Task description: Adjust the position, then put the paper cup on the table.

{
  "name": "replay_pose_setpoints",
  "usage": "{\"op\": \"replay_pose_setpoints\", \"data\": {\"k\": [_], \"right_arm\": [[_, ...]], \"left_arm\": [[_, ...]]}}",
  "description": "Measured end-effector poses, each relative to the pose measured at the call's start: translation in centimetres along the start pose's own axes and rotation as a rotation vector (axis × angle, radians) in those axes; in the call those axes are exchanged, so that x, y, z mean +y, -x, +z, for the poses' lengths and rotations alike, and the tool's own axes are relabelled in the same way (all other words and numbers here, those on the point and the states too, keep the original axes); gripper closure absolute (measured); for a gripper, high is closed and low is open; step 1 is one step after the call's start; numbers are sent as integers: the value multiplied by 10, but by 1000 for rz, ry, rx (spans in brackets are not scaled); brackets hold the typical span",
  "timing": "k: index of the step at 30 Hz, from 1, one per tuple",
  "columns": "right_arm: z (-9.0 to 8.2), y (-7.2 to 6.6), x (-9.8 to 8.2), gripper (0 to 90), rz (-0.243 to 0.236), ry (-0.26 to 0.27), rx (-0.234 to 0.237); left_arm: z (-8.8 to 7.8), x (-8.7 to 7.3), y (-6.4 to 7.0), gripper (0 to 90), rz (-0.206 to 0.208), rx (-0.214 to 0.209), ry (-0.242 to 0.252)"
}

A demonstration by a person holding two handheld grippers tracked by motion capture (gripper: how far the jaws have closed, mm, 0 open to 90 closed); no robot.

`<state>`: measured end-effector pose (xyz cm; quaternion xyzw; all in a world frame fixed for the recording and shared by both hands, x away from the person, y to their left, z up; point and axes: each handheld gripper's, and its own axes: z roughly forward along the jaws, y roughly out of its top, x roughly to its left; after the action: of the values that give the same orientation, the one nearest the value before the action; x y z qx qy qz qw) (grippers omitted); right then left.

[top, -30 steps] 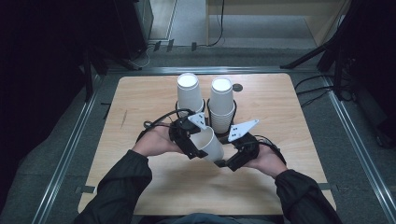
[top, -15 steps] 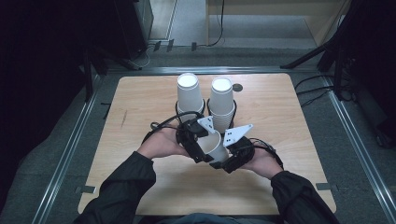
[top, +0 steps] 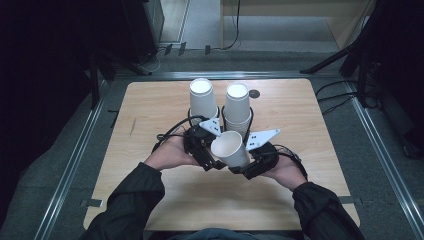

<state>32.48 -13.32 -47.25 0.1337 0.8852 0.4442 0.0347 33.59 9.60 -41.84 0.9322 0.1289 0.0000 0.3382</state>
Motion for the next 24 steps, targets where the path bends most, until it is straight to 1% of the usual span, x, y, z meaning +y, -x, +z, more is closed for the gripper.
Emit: {"op": "replay_pose_setpoints", "data": {"k": [1,2,3,4,5,6,7,8,9,11,13,14,15,17,18,20,21,22,24], "right_arm": [[0,0,0,235,0,0,0],[-1,1,0,235,8,4,-2],[-4,3,-1,234,15,19,-10],[-4,3,-1,234,15,19,-10],[-5,3,-1,234,18,24,-12],[-8,4,-1,234,28,40,-14],[-9,4,-1,234,28,46,-15],[-9,4,-1,234,28,46,-15],[-10,4,-1,234,28,49,-21],[-12,4,-1,233,33,47,-26],[-14,5,-2,233,39,53,-28],[-14,5,-2,233,41,51,-27],[-14,5,-2,233,41,51,-27],[-13,5,-2,233,45,57,-25],[-13,6,-1,233,46,56,-20],[-11,5,-1,233,45,55,-18],[-11,5,-1,233,44,53,-20],[-11,5,-1,233,43,54,-21],[-12,5,0,233,48,58,-15]], "left_arm": [[0,0,0,12,0,0,0],[-1,-3,-1,12,-9,-7,10],[-4,-8,-3,13,-13,6,32],[-4,-8,-3,12,-13,6,32],[-5,-11,-5,12,-24,-2,48],[-6,-13,-6,13,-33,-4,65],[-7,-16,-7,13,-48,-5,82],[-8,-18,-8,13,-53,-12,94],[-9,-22,-9,13,-71,-20,122],[-9,-26,-10,24,-103,-25,142],[-8,-30,-10,25,-107,-9,150],[-7,-31,-10,25,-117,-19,164],[-7,-31,-10,25,-117,-19,164],[-5,-31,-8,24,-111,-18,180],[-4,-30,-8,24,-110,-25,181],[-1,-28,-6,25,-107,-34,168],[1,-27,-5,24,-105,-30,166],[2,-26,-4,25,-93,-20,165],[4,-24,-3,26,-99,-40,177]]}}
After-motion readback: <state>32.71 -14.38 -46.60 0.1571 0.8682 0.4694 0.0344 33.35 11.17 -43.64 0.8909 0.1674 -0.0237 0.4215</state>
